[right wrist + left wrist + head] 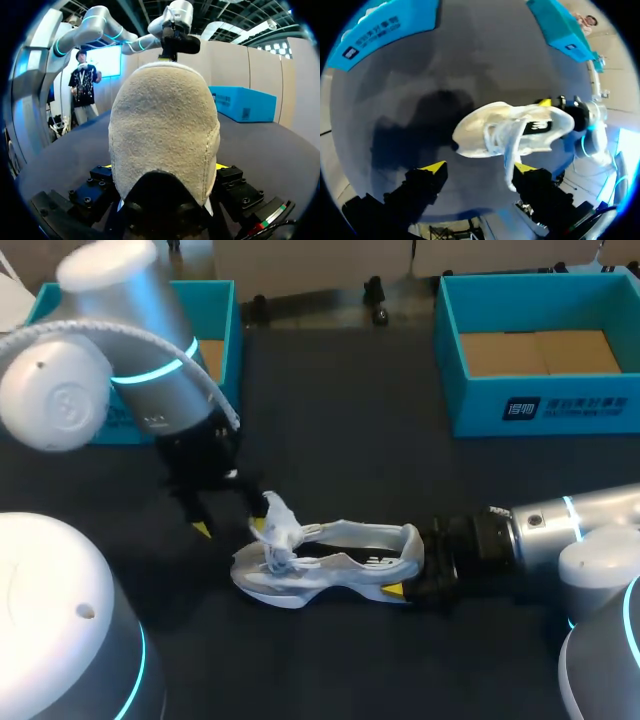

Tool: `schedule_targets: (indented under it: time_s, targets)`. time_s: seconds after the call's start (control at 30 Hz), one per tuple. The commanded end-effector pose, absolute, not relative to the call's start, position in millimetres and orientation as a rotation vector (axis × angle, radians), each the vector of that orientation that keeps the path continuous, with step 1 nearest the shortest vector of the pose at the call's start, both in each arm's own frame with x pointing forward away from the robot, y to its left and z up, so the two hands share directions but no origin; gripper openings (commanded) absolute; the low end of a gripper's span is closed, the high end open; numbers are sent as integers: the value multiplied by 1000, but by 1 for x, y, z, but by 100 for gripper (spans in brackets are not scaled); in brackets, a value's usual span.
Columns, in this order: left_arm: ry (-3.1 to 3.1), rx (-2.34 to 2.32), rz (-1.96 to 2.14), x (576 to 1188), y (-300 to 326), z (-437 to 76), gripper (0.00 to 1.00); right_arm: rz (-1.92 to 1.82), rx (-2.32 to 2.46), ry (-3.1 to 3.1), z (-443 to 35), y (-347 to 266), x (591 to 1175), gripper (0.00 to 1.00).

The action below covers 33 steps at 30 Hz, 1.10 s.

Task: Take the shoe out of the shoebox, open the shoe tongue, remove and reinsert the insole, then place the shoe into the shoebox

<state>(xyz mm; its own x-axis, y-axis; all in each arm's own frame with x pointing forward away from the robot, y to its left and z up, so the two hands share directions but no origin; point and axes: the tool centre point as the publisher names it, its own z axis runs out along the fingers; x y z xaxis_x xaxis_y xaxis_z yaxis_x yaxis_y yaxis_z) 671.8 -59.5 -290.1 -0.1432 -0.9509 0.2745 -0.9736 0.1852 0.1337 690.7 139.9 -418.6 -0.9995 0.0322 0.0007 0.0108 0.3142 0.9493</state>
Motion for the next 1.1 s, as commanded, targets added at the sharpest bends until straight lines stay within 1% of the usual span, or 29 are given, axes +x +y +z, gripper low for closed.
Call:
schedule_targets:
  time_s: [0.03,0.13,0.2,0.23,0.27,0.33,0.37,0.4,0.43,0.87,1.1]
  targets:
    - [-2229,1806,194,662,-60,-258,96,1823,41,2537,-418,140,691,0]
    - [-2299,1779,220,661,-73,-247,100,1823,41,2537,-418,140,691,0]
    - [-2346,1757,229,661,-82,-241,93,1823,41,2537,-418,140,691,0]
    - [-2365,1749,239,661,-86,-239,87,1823,41,2537,-418,140,691,0]
    - [-2386,1725,237,662,-90,-236,78,1823,41,2537,-418,140,691,0]
    - [-2421,1696,249,663,-97,-230,46,1823,41,2537,-418,140,691,0]
    - [-2438,1660,240,664,-101,-226,35,1823,41,2537,-418,140,691,0]
    - [-2455,1636,241,664,-104,-222,19,1823,41,2537,-418,140,691,0]
    - [-2481,1602,237,663,-107,-218,0,1823,41,2537,-418,140,691,0]
    - [-2884,928,39,650,-135,-185,0,1823,41,2537,-418,140,691,0]
    - [-2952,640,-73,641,-156,-173,0,1823,41,2537,-418,140,691,0]
